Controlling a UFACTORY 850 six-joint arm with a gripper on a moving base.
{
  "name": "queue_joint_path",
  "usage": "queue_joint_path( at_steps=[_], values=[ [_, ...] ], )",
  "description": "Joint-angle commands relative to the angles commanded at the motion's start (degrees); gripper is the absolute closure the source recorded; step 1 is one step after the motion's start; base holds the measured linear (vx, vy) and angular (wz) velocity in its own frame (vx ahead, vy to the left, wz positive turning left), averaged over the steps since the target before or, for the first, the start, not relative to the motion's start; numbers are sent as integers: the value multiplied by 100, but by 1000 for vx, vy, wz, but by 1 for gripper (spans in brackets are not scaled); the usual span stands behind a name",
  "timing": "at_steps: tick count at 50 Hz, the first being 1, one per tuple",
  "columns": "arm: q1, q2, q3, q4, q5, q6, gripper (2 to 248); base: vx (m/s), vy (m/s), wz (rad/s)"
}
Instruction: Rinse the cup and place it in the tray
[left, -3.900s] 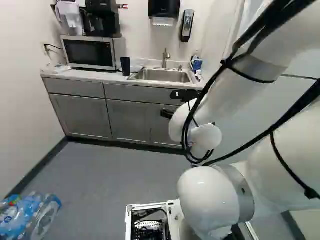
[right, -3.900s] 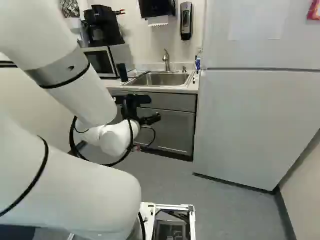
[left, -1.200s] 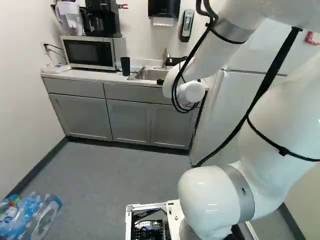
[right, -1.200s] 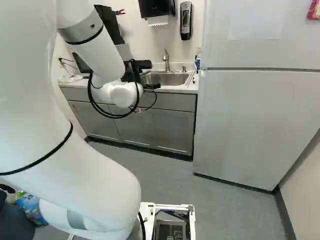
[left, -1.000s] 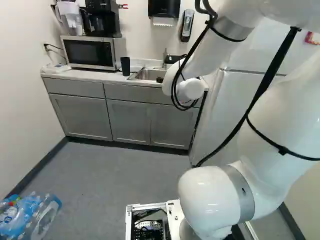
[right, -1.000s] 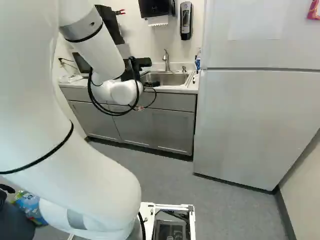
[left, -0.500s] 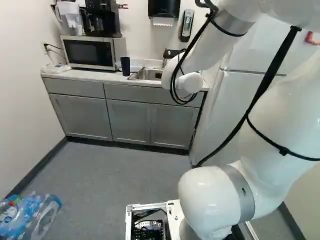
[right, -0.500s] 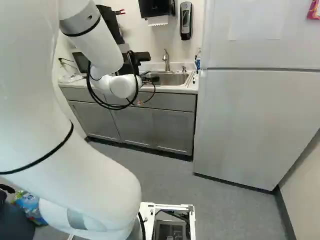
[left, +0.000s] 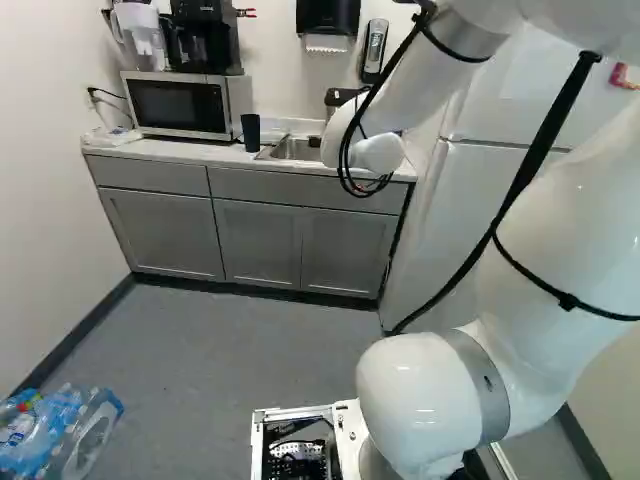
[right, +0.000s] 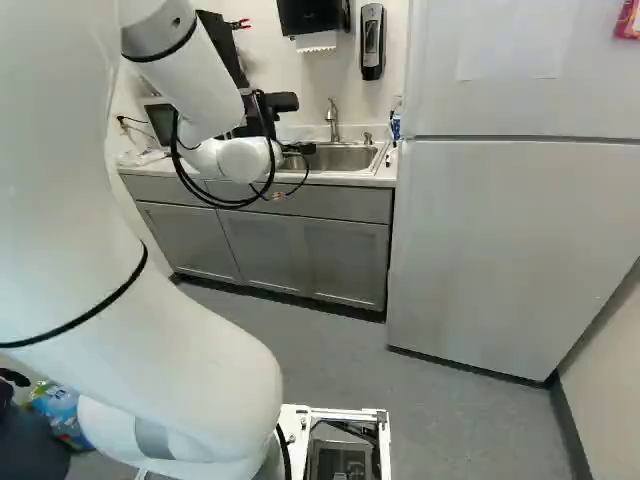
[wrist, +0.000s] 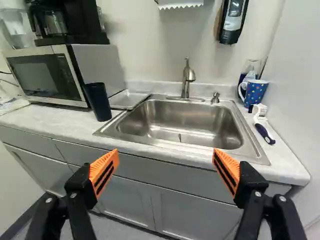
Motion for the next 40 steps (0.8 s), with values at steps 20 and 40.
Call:
queue_joint_path(
  at_steps=[20,40],
  values=[
    [44,-9,-259,0,-193,0,3,0,0,0],
    [87,-15,-513,0,-378,0,3,0,0,0]
  ],
)
